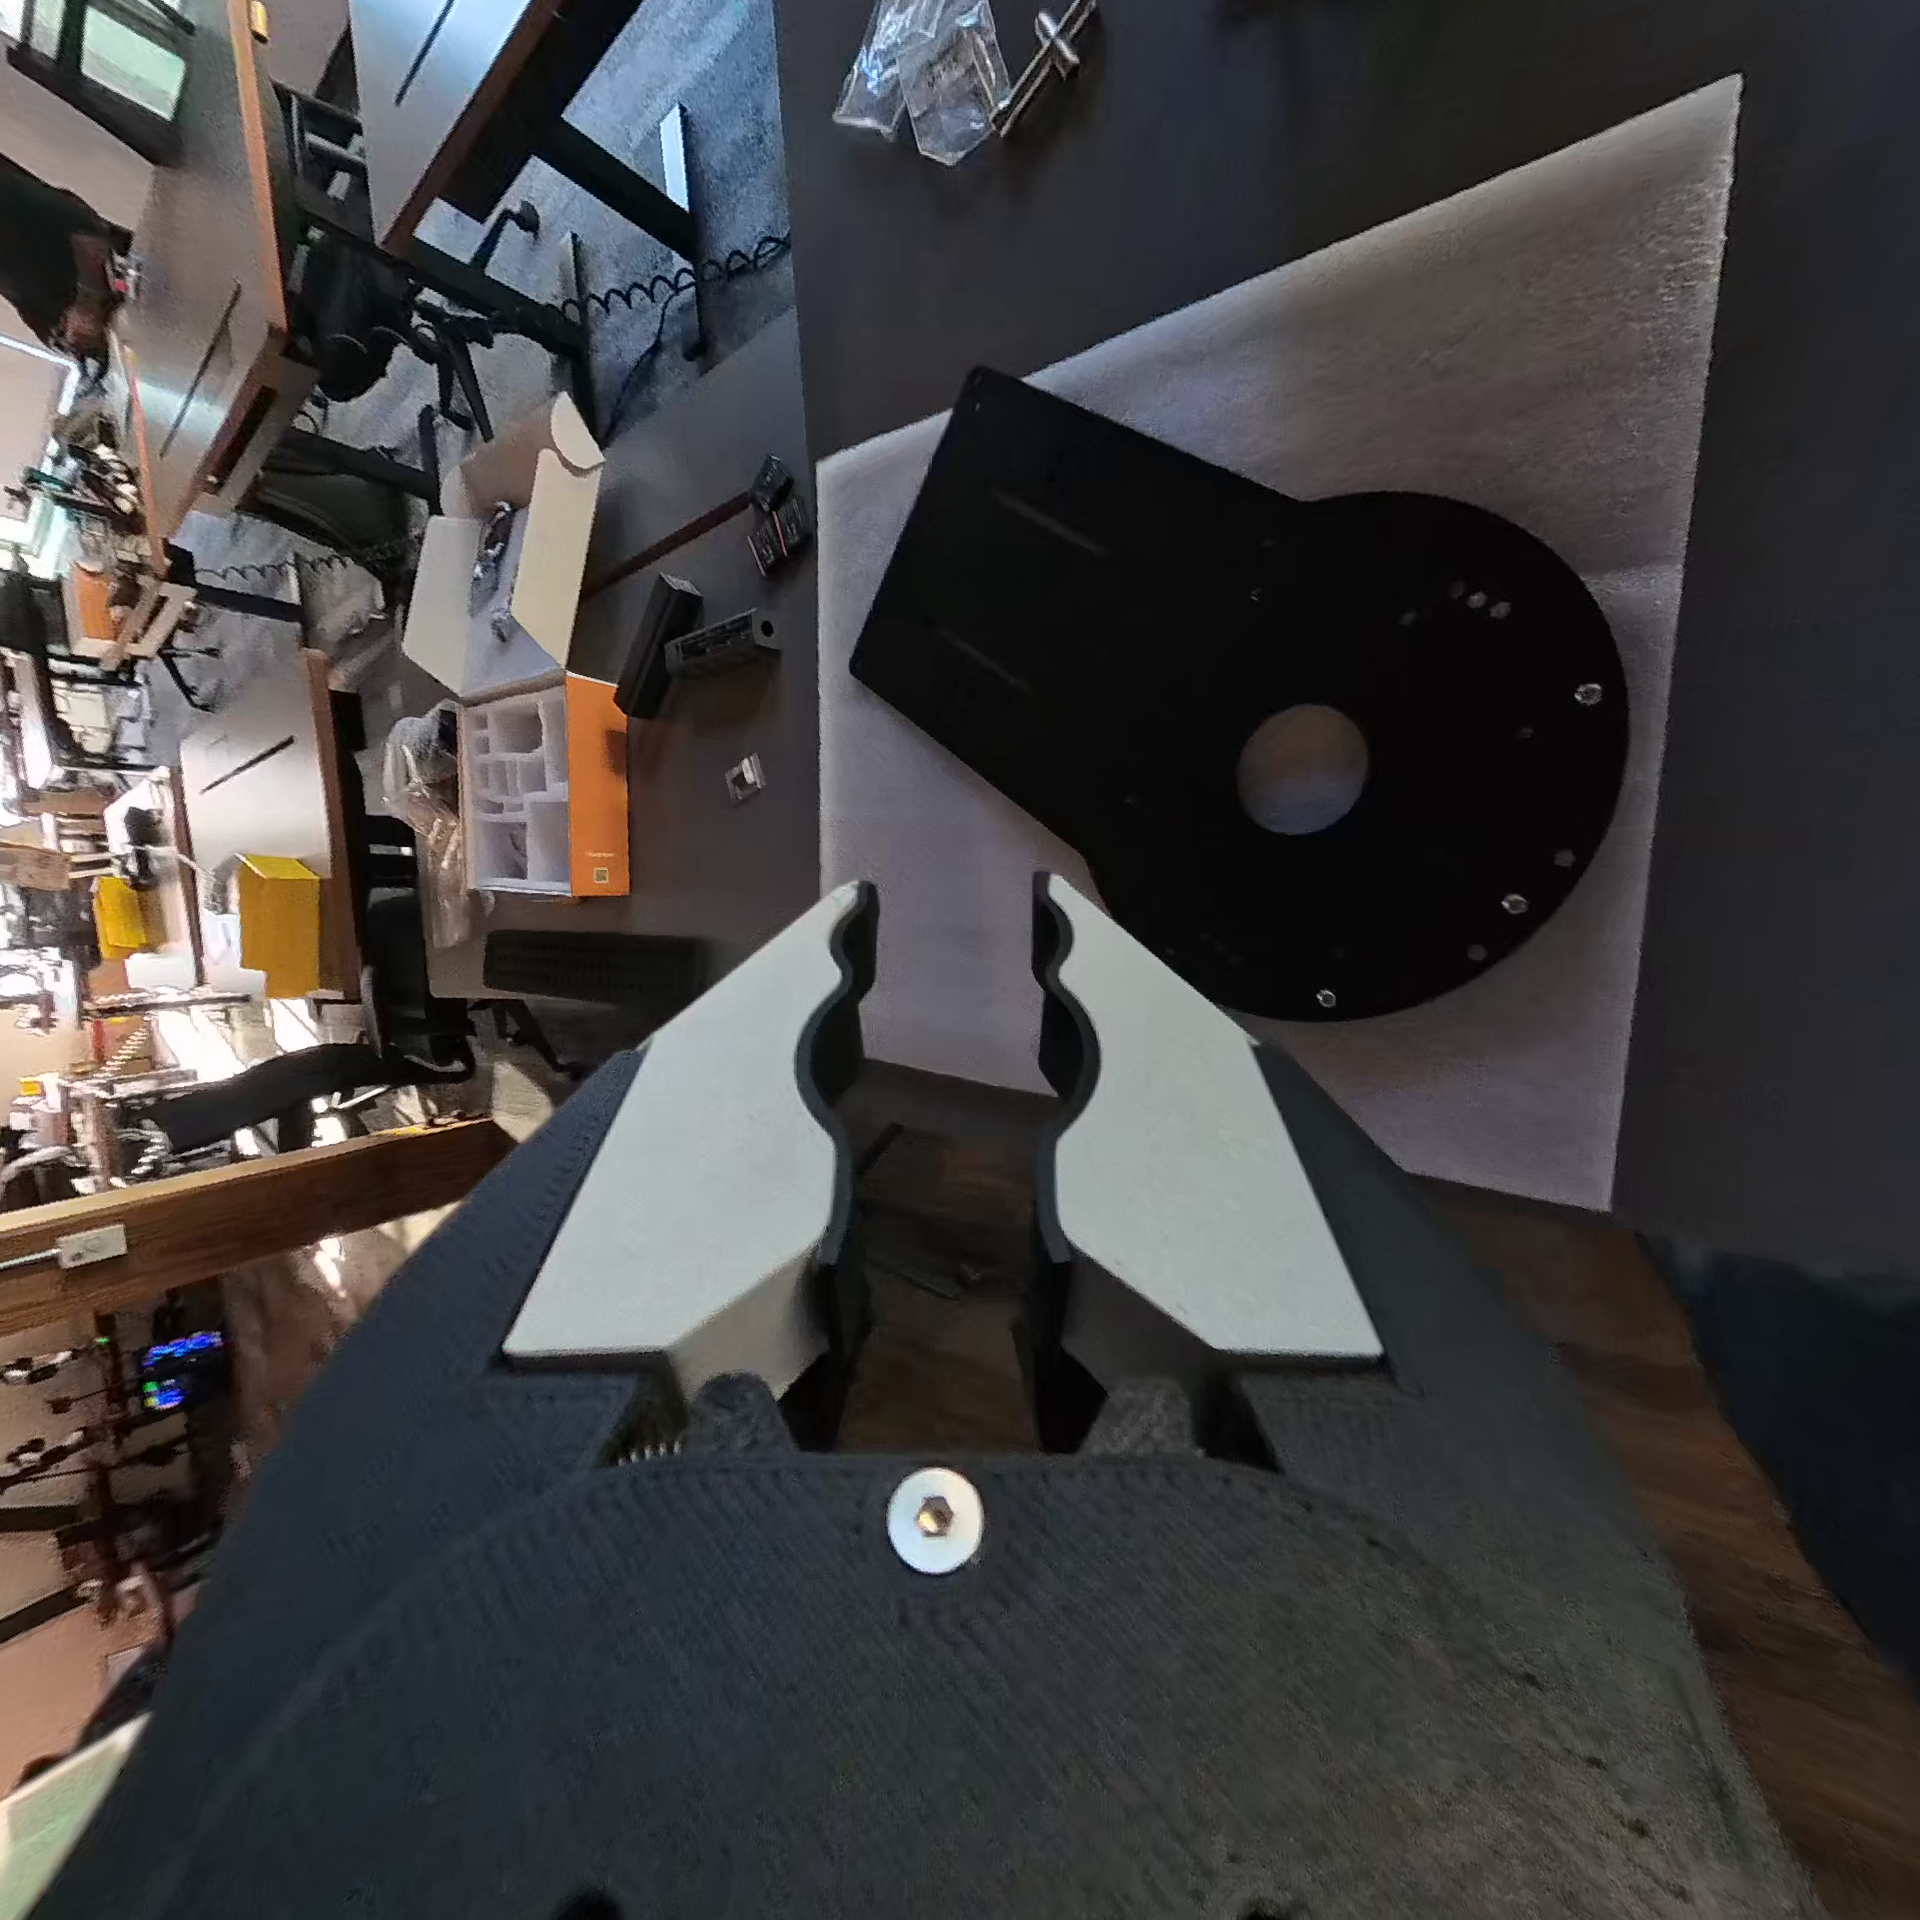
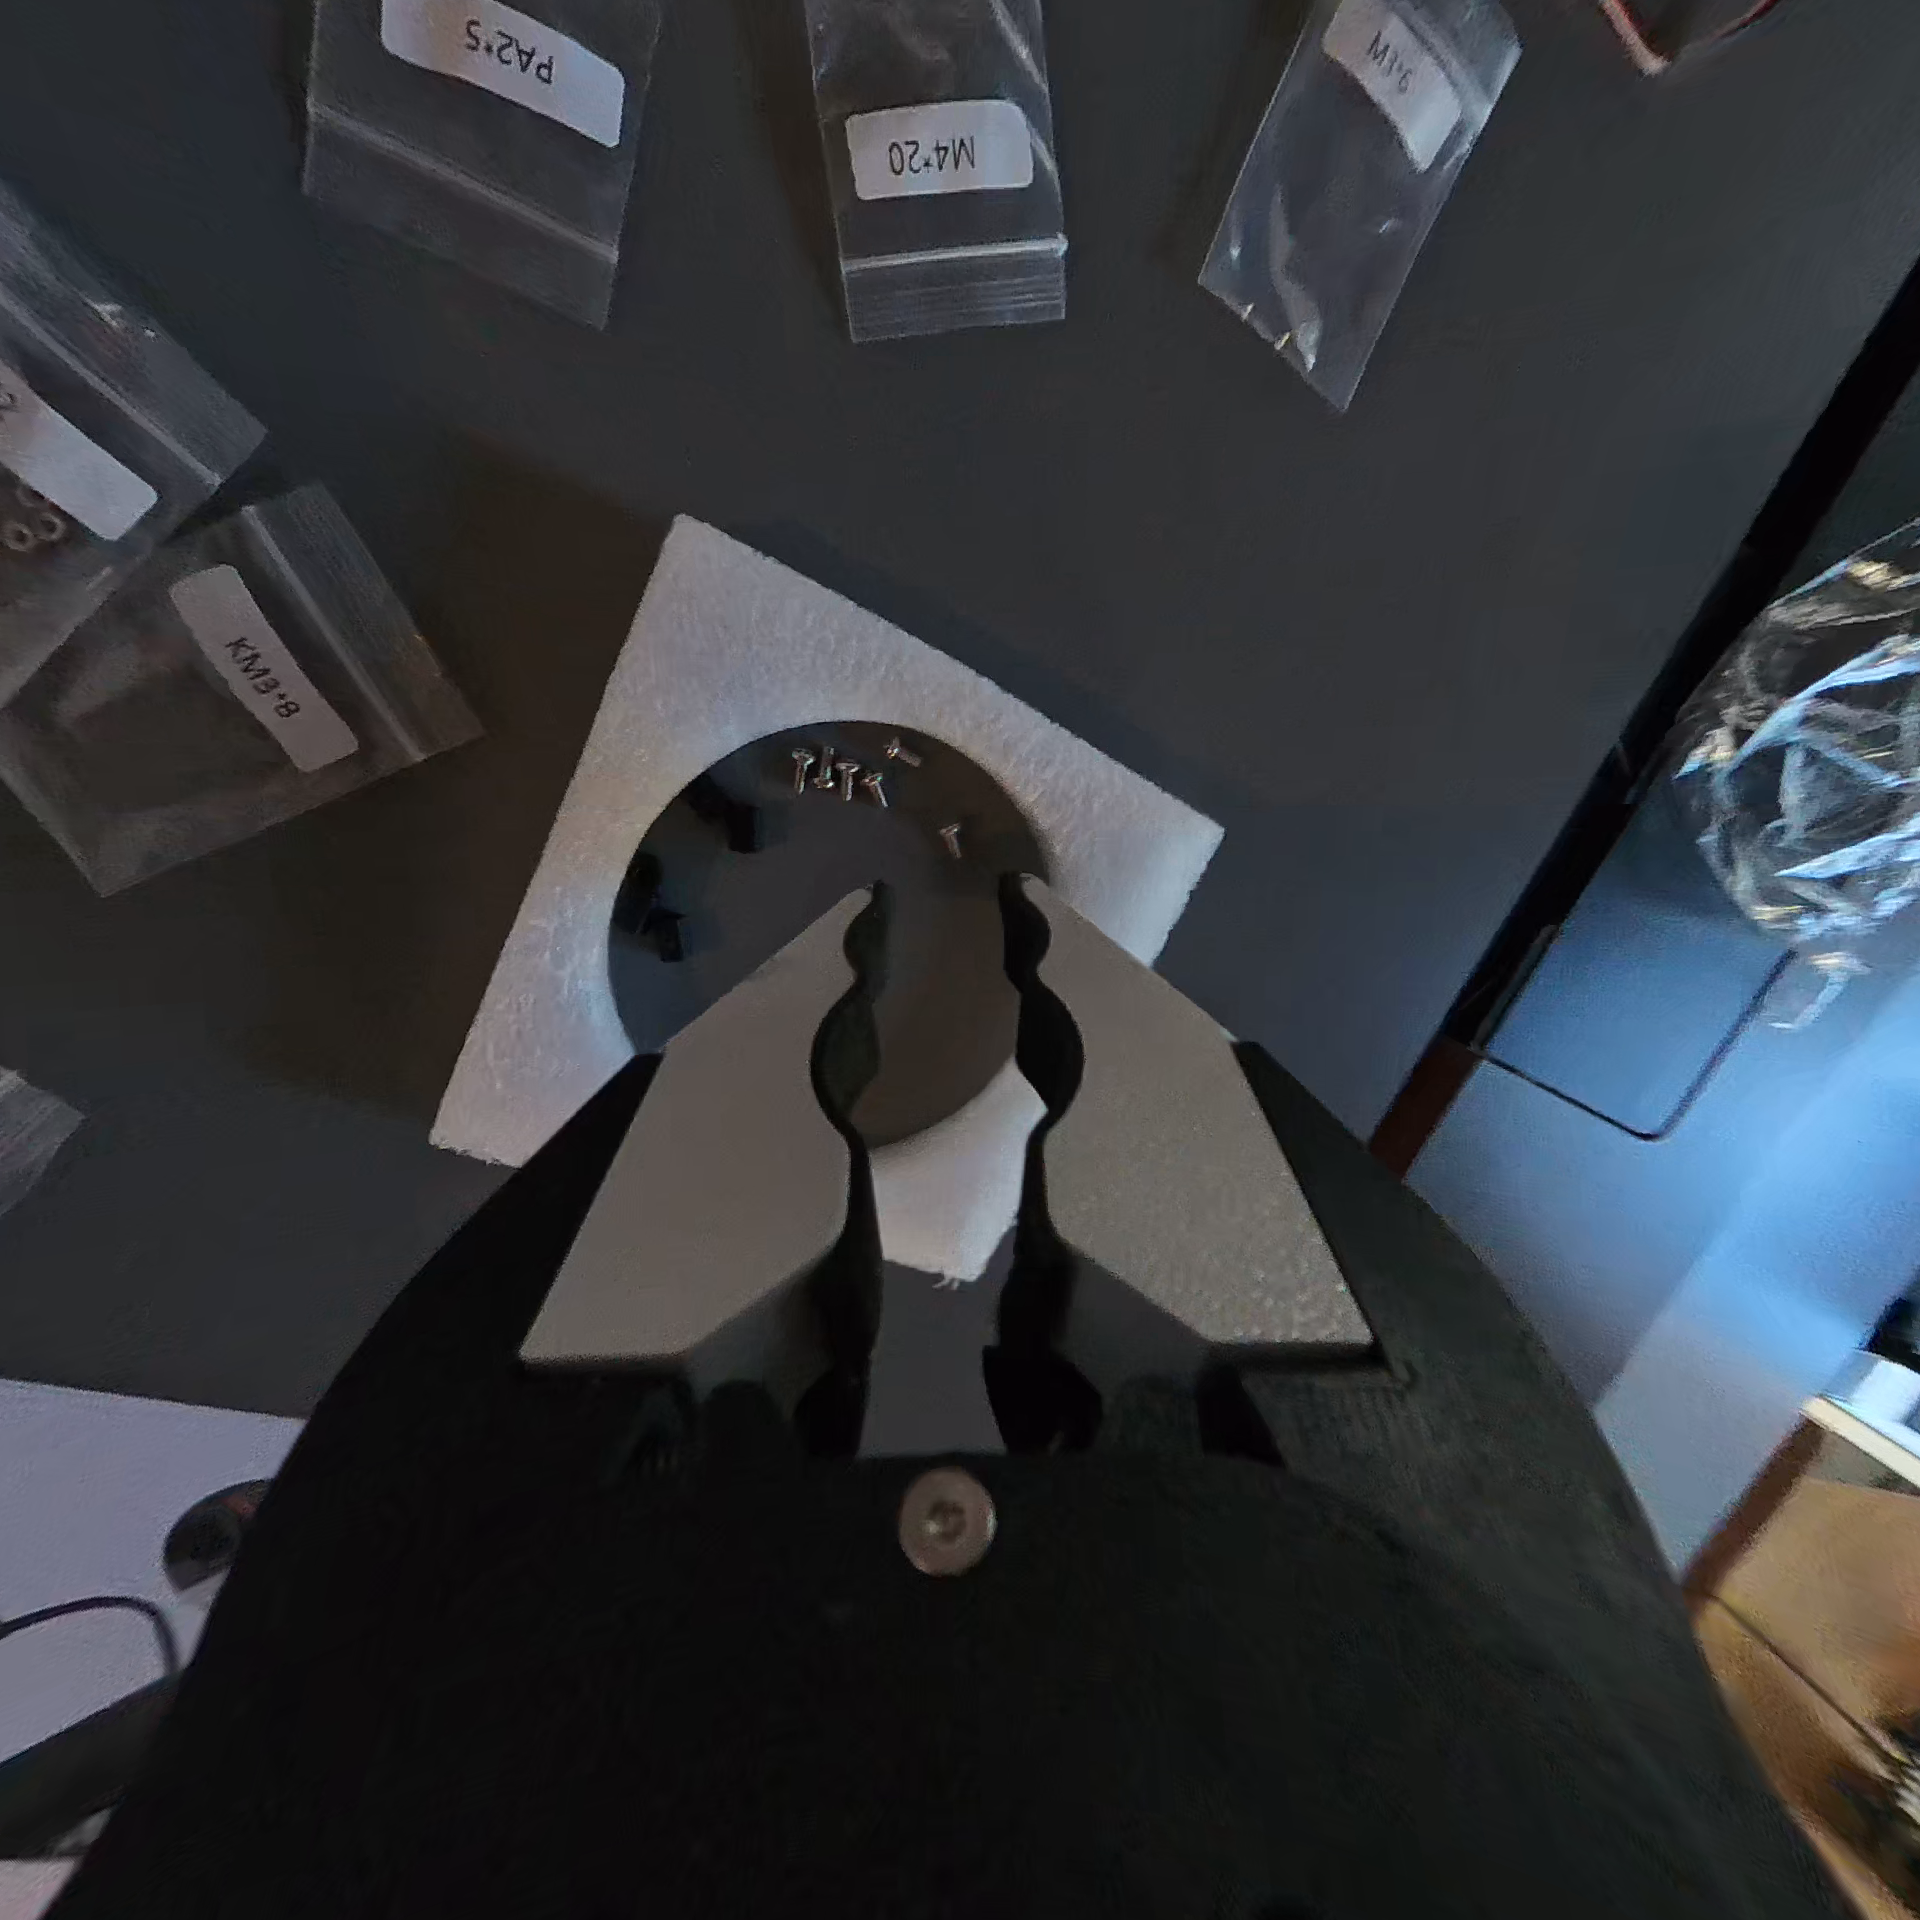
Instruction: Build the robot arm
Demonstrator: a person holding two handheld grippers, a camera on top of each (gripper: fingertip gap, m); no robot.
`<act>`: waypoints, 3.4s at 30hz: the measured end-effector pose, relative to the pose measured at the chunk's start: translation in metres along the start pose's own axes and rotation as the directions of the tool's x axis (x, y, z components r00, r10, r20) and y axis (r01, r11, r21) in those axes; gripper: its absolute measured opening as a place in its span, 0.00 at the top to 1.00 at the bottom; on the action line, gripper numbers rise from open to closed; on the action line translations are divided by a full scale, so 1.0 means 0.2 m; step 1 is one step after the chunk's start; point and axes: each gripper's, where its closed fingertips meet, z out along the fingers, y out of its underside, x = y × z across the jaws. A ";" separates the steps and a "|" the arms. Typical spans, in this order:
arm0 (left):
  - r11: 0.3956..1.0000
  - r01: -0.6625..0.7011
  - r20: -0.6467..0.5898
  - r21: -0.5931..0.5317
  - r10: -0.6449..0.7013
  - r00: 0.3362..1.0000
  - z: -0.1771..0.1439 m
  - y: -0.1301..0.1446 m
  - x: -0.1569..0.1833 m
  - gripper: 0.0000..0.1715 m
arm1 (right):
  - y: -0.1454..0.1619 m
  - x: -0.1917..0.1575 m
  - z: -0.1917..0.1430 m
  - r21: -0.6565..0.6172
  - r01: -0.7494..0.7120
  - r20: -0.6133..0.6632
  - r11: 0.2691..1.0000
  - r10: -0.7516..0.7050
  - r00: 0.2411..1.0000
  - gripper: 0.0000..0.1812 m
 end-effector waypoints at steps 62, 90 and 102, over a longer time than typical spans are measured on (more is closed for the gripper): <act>0.928 0.345 -0.203 -0.139 -0.367 0.908 -0.07 0.43 0.17 0.83 | -0.17 -0.02 -0.09 0.220 -0.142 0.160 0.965 0.108 0.981 0.98; 0.890 0.398 -0.647 0.220 -0.172 0.742 0.30 0.38 0.37 0.86 | -1.81 -0.47 0.00 0.528 -0.786 0.515 0.321 0.615 0.597 0.99; 0.872 0.353 -0.761 0.339 0.033 0.648 0.46 0.39 0.18 0.88 | -1.72 -0.36 0.21 0.503 -0.862 0.520 -0.059 0.818 0.247 0.99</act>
